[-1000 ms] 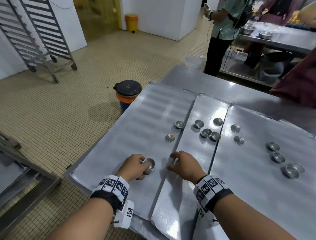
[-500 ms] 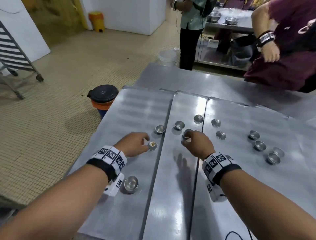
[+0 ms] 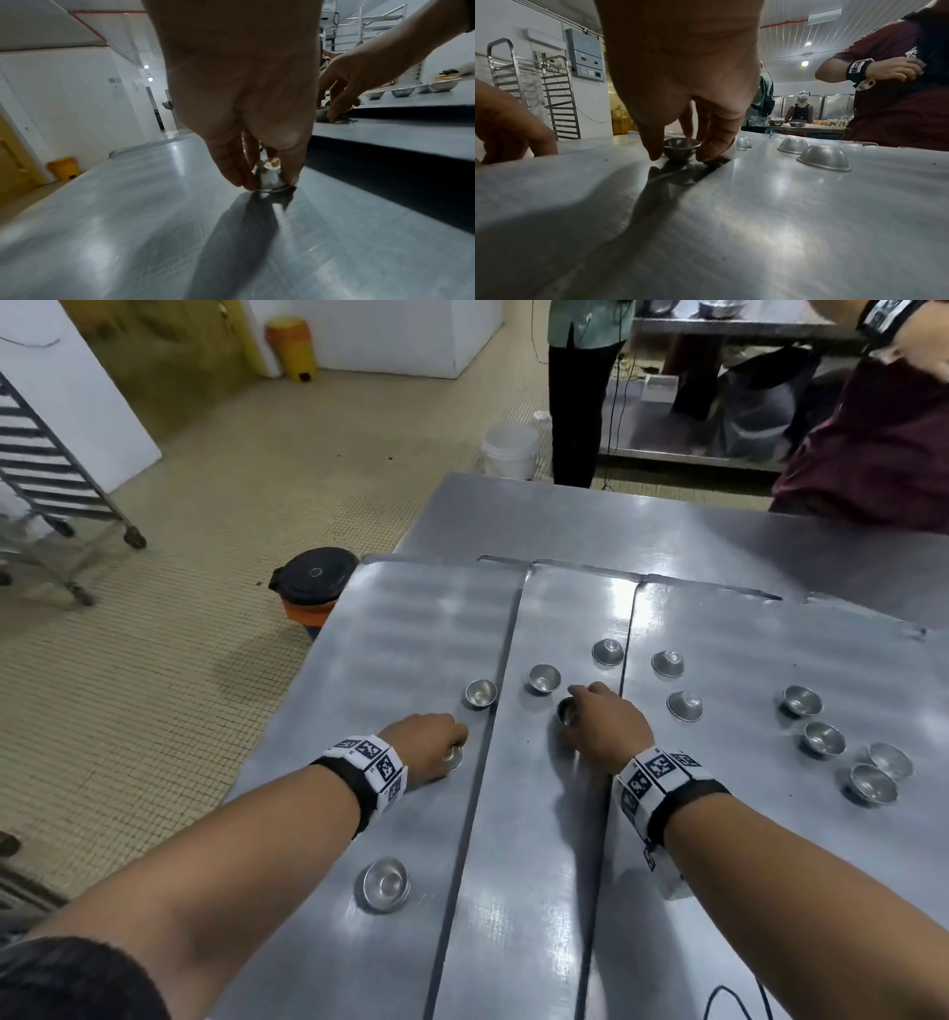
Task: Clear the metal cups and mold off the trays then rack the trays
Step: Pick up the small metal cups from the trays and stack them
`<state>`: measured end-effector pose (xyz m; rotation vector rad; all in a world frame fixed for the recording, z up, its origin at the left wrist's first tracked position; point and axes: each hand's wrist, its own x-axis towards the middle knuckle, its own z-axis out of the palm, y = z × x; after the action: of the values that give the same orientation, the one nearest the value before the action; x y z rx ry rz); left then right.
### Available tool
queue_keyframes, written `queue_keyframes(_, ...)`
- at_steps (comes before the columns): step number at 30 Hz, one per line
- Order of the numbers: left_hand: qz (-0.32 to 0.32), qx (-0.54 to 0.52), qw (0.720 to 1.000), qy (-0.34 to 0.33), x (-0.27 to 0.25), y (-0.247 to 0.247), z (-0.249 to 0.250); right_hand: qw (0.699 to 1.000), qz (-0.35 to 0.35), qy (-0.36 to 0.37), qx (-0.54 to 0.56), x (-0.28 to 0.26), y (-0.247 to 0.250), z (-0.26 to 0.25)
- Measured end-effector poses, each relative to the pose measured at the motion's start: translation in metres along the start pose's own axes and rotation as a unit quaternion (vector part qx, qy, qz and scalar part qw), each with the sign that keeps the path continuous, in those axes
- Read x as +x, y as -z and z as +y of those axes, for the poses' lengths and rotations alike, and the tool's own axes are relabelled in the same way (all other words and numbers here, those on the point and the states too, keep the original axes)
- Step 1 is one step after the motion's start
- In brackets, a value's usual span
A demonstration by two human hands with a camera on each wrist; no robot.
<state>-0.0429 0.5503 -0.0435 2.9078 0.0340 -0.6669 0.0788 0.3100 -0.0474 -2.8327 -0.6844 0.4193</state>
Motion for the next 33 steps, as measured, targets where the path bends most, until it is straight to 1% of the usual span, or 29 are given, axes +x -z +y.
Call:
queue_keyframes(5,-0.003,0.002,1.0,-0.014,-0.005,-0.004,-0.012,1.0,0.01,0.0,0.015,-0.007,0.0,-0.001)
queue_keyframes(10,0.007,-0.033,0.999,-0.023,-0.018,-0.007,-0.018,0.999,0.033,-0.002,0.027,-0.016,0.002,-0.005)
queue_keyframes(13,0.011,-0.043,0.999,-0.009,-0.024,-0.006,-0.02,0.999,0.037,0.002,0.029,-0.024,0.002,-0.011)
queue_keyframes(15,0.026,-0.05,0.998,-0.004,-0.028,-0.007,-0.021,0.999,0.038,0.005,0.028,-0.03,0.002,-0.016)
queue_keyframes(17,0.054,-0.084,0.995,0.015,-0.033,-0.009,-0.026,0.999,0.034,0.008,0.032,-0.036,0.002,-0.021)
queue_keyframes(19,0.094,-0.178,0.977,0.064,-0.042,-0.008,-0.03,0.999,0.032,0.015,0.038,-0.043,0.001,-0.027)
queue_keyframes(20,0.114,-0.242,0.96,0.084,-0.046,-0.007,-0.033,0.998,0.032,0.02,0.043,-0.046,0.0,-0.03)
queue_keyframes(21,0.129,-0.321,0.933,0.096,-0.051,-0.005,-0.036,0.998,0.033,0.026,0.051,-0.05,-0.001,-0.033)
queue_keyframes(22,0.142,-0.417,0.891,0.107,-0.056,-0.002,-0.038,0.997,0.034,0.031,0.06,-0.053,-0.001,-0.035)
queue_keyframes(23,0.15,-0.52,0.833,0.118,-0.064,0.002,-0.04,0.996,0.034,0.037,0.069,-0.057,-0.002,-0.039)
queue_keyframes(24,0.16,-0.615,0.762,0.128,-0.073,0.005,-0.042,0.995,0.034,0.041,0.081,-0.061,-0.001,-0.043)
queue_keyframes(25,0.174,-0.688,0.691,0.134,-0.082,0.009,-0.043,0.994,0.036,0.046,0.094,-0.066,0.0,-0.047)
queue_keyframes(26,0.187,-0.743,0.628,0.138,-0.092,0.012,-0.044,0.992,0.038,0.048,0.107,-0.07,0.001,-0.052)
queue_keyframes(27,0.198,-0.783,0.573,0.138,-0.102,0.014,-0.043,0.991,0.042,0.052,0.119,-0.076,0.004,-0.056)
queue_keyframes(28,0.206,-0.814,0.526,0.135,-0.111,0.015,-0.042,0.989,0.048,0.057,0.131,-0.08,0.007,-0.062)
queue_keyframes(29,0.21,-0.836,0.49,0.13,-0.119,0.015,-0.041,0.986,0.054,0.066,0.143,-0.086,0.01,-0.068)
queue_keyframes(30,0.213,-0.851,0.465,0.123,-0.128,0.015,-0.038,0.983,0.057,0.077,0.156,-0.091,0.013,-0.074)
queue_keyframes(31,0.213,-0.86,0.451,0.113,-0.136,0.014,-0.036,0.979,0.061,0.093,0.169,-0.096,0.017,-0.08)
queue_keyframes(33,0.217,-0.867,0.438,0.095,-0.151,0.014,-0.031,0.972,0.073,0.121,0.185,-0.107,0.024,-0.095)
